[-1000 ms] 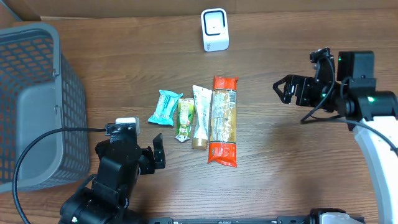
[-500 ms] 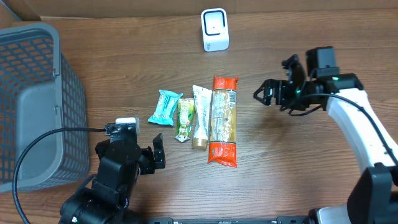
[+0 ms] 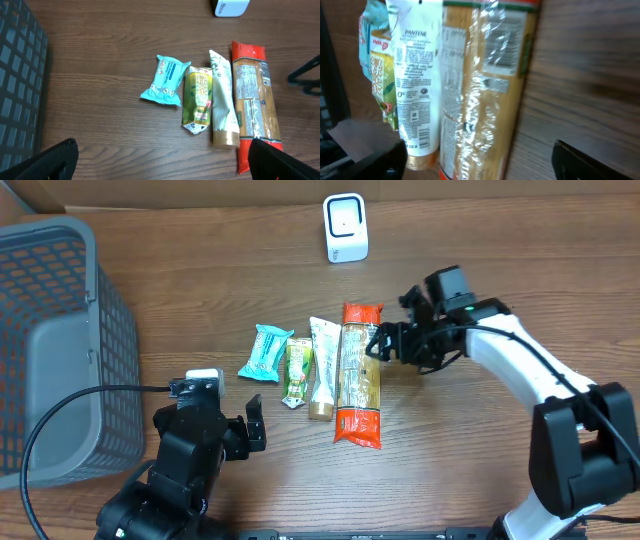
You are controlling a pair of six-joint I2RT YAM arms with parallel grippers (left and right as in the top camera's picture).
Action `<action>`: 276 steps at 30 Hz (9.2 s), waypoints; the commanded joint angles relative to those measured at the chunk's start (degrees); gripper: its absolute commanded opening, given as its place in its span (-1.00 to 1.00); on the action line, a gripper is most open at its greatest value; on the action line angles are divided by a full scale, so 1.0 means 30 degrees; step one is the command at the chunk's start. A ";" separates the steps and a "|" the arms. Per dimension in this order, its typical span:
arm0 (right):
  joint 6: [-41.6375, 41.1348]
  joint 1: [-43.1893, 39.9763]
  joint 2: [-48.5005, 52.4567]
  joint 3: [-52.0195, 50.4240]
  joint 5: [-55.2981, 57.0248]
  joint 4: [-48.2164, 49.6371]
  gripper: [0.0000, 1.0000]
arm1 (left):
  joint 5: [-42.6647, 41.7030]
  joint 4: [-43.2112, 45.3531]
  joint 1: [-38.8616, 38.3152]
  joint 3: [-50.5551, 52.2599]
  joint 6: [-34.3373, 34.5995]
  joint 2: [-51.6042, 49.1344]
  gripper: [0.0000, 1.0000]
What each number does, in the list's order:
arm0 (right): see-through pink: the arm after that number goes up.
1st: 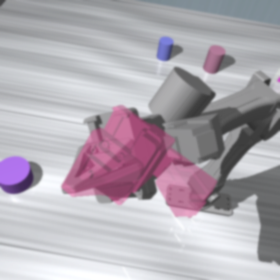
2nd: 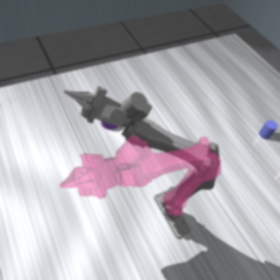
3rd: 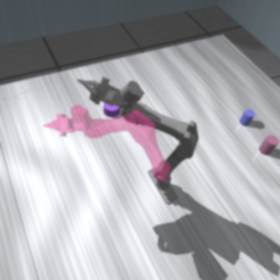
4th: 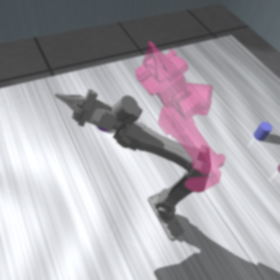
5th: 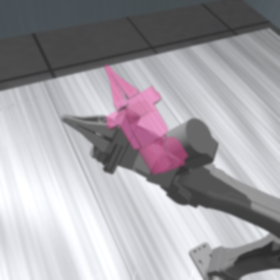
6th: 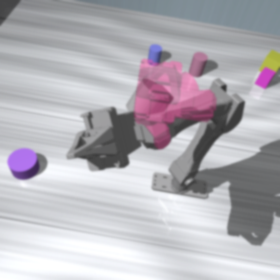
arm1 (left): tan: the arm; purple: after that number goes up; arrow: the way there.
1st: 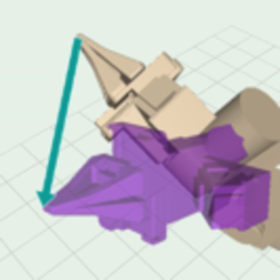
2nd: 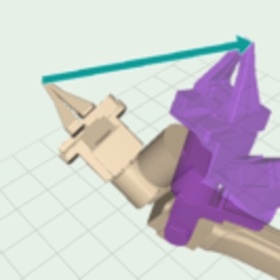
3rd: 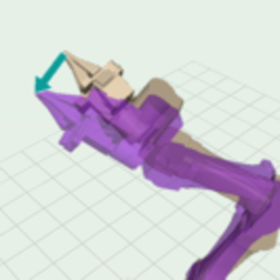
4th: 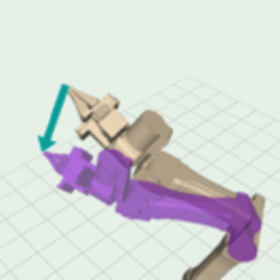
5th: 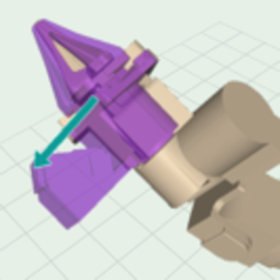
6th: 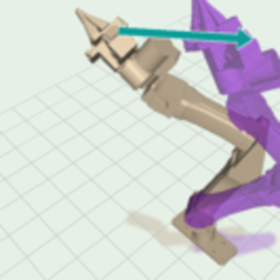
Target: Scan the item barcode
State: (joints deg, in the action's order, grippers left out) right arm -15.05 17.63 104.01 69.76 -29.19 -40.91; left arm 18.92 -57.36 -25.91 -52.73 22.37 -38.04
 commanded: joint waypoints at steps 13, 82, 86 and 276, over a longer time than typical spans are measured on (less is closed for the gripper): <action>-0.5938 0.4532 0.0080 0.0248 0.4080 0.2616 0.41 | 0.0321 0.0073 -0.0124 0.0204 0.0270 -0.0029 0.99; -0.5566 0.1479 0.4255 0.0882 -0.0095 0.1268 -0.75 | 0.0321 0.0073 -0.0124 0.0204 0.0270 -0.0029 0.99; -0.5537 0.1304 0.4138 0.1064 -0.0605 0.1464 -0.93 | 0.0321 0.0073 -0.0124 0.0204 0.0270 -0.0029 1.00; 2.6651 0.2040 0.9777 1.0324 2.2141 1.7464 -0.93 | 0.0321 0.0073 -0.0124 0.0204 0.0270 -0.0029 0.99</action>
State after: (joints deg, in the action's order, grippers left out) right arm 62.30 24.32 134.32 98.45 35.18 8.80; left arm 19.11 -57.39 -25.91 -52.73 22.37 -38.04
